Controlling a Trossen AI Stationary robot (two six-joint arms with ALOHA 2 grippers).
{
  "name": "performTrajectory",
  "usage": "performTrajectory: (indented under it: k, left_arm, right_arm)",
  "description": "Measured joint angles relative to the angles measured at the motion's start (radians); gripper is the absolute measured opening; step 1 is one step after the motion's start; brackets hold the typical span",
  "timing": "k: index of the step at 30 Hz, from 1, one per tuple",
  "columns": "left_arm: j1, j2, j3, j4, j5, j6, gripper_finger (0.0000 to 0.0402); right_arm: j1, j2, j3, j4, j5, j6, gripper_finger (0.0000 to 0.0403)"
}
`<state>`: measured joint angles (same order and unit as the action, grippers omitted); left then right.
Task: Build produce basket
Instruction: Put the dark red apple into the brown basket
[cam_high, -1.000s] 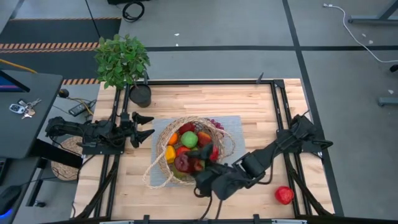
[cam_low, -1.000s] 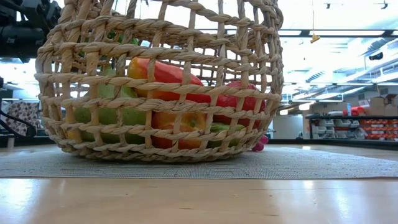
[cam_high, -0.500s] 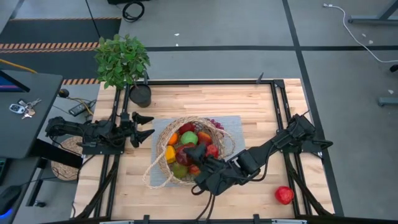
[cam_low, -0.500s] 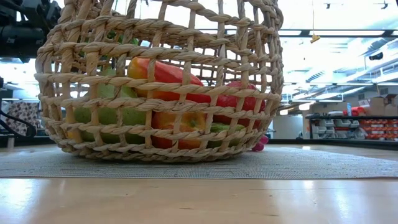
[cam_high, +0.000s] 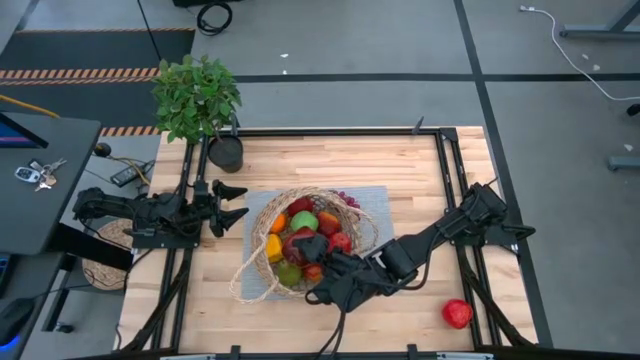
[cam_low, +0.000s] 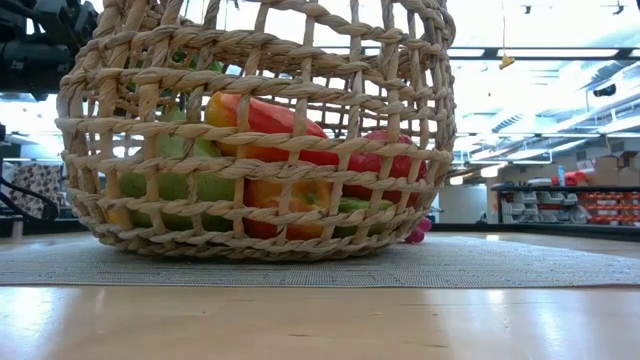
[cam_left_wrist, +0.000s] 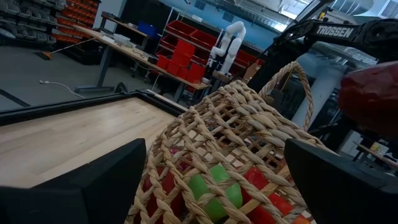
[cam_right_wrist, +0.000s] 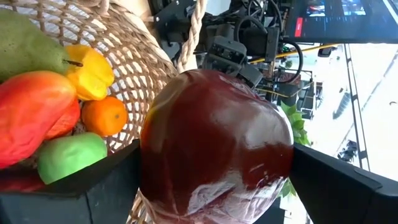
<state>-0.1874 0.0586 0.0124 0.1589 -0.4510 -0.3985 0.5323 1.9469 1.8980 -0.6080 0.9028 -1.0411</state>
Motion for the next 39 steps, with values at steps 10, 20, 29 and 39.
performTrajectory:
  k: [10,20,29,39]
  left_arm:
    - [0.000,0.000,0.000,0.000,0.000,0.000,0.0389]
    - [0.000,0.000,0.000,0.000,0.000,0.000,0.0389]
    - [0.000,0.000,0.000,0.000,0.000,0.000,0.0389]
    - [0.000,0.000,0.000,0.000,0.000,0.000,0.0389]
  right_arm:
    - [0.000,0.000,0.000,0.000,-0.014,0.029,0.0382]
    - [-0.008,0.000,0.000,0.000,-0.032,0.179,0.0382]
    - [-0.063,0.000,0.000,-0.001,-0.088,0.759,0.0382]
    - [-0.137,-0.002,-0.045,-0.054,-0.261,1.389,0.0382]
